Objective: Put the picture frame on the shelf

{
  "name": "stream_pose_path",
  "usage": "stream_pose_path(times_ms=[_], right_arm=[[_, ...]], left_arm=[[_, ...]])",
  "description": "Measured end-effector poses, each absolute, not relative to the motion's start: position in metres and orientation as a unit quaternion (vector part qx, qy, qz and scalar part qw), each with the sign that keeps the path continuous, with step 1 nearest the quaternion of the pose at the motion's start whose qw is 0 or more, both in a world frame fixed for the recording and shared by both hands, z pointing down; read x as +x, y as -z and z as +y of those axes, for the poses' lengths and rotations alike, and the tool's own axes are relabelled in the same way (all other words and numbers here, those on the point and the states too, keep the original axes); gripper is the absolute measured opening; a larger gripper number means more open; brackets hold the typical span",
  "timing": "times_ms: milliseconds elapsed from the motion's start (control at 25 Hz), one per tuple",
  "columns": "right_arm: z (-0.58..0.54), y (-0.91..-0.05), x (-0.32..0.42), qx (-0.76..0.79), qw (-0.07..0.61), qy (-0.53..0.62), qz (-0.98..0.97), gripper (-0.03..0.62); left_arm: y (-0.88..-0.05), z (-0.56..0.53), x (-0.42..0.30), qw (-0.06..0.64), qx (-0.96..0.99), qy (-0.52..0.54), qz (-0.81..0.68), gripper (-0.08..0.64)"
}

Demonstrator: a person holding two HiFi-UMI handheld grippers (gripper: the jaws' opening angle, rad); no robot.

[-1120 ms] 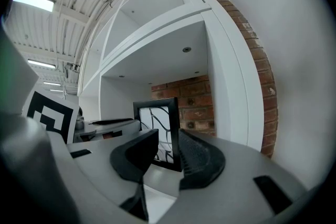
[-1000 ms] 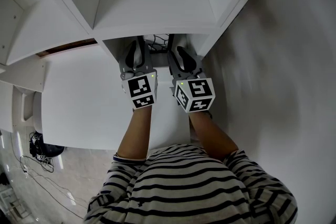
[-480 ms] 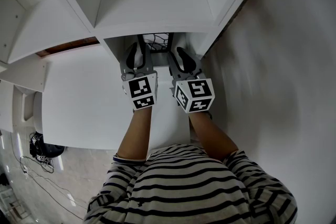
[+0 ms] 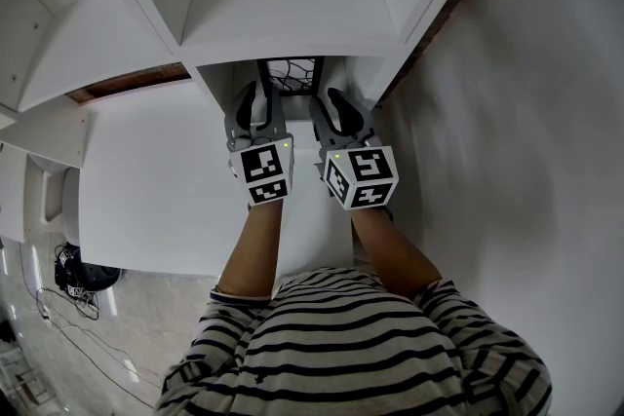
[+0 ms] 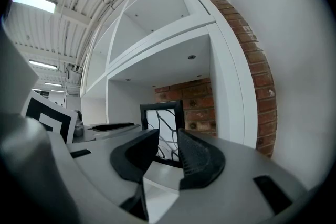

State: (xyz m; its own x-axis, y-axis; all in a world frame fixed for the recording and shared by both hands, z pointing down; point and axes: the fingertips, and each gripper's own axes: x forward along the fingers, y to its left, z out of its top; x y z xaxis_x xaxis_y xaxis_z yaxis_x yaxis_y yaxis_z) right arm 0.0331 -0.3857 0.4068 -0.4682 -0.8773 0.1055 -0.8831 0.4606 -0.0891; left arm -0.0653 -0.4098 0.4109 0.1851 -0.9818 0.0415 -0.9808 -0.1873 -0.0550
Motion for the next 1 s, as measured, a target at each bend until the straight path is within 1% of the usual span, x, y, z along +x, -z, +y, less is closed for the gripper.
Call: stream_pose_path(times_ms=[800,1000], right_arm=[[-0.362,-0.41,0.028,0.503,0.021,-0.069,-0.861,0.112],[-0.354,-0.417,0.024,0.48,0.012,-0.09,-0.873,0.112]], left_arm=[[-0.419,-0.376,-0.059,-0.001,-0.784,0.039,0.62,0.101],[-0.426,-0.366,-0.058,-0.003,-0.793,0.044,0.607,0.101]])
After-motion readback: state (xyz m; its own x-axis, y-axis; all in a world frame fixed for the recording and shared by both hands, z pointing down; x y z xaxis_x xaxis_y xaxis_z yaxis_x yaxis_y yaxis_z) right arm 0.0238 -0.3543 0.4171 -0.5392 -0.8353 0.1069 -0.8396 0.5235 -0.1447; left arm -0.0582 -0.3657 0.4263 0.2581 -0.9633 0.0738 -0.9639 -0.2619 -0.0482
